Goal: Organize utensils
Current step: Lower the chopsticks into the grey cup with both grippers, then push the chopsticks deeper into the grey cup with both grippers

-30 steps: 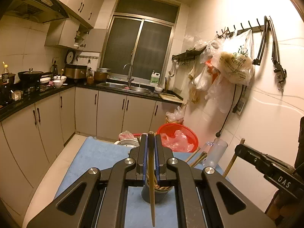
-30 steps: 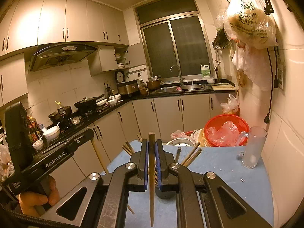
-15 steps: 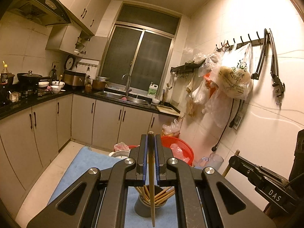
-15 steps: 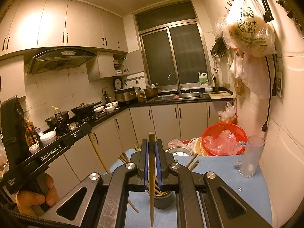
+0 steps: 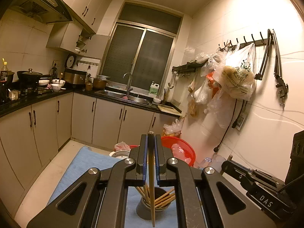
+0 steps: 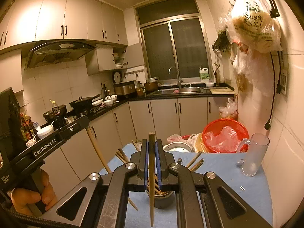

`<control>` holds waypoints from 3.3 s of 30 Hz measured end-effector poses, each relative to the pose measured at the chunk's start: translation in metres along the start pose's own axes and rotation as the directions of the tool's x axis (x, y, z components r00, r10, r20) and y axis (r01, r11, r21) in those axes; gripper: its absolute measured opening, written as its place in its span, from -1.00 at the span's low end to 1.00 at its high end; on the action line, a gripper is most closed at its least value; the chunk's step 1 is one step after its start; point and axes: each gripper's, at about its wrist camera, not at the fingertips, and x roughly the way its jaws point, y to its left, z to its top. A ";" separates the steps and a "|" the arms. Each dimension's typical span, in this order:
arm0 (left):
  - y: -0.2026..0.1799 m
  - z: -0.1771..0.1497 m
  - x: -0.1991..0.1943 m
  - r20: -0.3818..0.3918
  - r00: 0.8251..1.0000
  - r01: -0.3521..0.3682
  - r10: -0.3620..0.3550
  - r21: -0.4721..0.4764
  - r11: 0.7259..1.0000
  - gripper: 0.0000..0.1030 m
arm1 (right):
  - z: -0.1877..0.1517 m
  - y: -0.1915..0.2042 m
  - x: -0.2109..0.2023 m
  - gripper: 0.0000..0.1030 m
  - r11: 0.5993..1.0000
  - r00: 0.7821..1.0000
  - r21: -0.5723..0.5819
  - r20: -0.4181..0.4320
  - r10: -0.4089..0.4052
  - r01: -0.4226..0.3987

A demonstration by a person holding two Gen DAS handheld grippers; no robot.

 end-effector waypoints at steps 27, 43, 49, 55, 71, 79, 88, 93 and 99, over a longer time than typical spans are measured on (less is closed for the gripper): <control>-0.005 0.008 0.015 0.088 0.996 0.011 -0.012 0.007 1.000 -0.88 | 0.020 -0.008 -0.002 -0.86 1.000 0.987 0.028 0.162 -0.020 0.015; 0.007 -0.012 0.058 0.072 0.997 -0.014 0.013 0.007 1.000 -0.88 | 0.015 -0.004 0.032 -0.86 0.999 0.976 -0.003 0.212 -0.046 0.048; 0.014 -0.023 0.068 0.030 0.999 -0.015 0.015 0.004 1.000 -0.88 | 0.005 -0.005 0.045 -0.86 0.998 0.983 -0.021 0.176 -0.050 0.054; 0.014 -0.026 0.064 -0.016 1.000 0.000 0.000 0.024 1.000 -0.88 | -0.008 -0.001 0.039 -0.86 0.993 0.983 -0.075 0.168 -0.074 0.087; -0.010 -0.034 0.060 -0.113 0.994 -0.003 0.013 0.087 0.996 -0.88 | -0.027 -0.023 0.043 -0.86 0.997 0.995 0.004 0.059 -0.083 0.083; -0.009 -0.039 0.067 -0.139 0.990 -0.015 0.026 0.083 0.996 -0.88 | -0.031 -0.027 0.049 -0.86 0.996 0.995 0.005 0.034 -0.089 0.089; -0.006 -0.045 0.074 -0.160 0.987 -0.020 0.031 0.074 0.997 -0.88 | -0.038 -0.031 0.056 -0.86 0.996 0.996 0.003 0.008 -0.089 0.089; -0.007 -0.049 0.082 -0.178 0.983 -0.025 0.036 0.063 0.998 -0.88 | -0.043 -0.030 0.060 -0.86 0.996 0.996 0.003 -0.010 -0.090 0.090; -0.003 -0.057 0.085 -0.192 0.981 -0.032 0.043 0.058 0.998 -0.88 | -0.047 -0.031 0.063 -0.86 0.996 0.996 0.000 -0.016 -0.093 0.093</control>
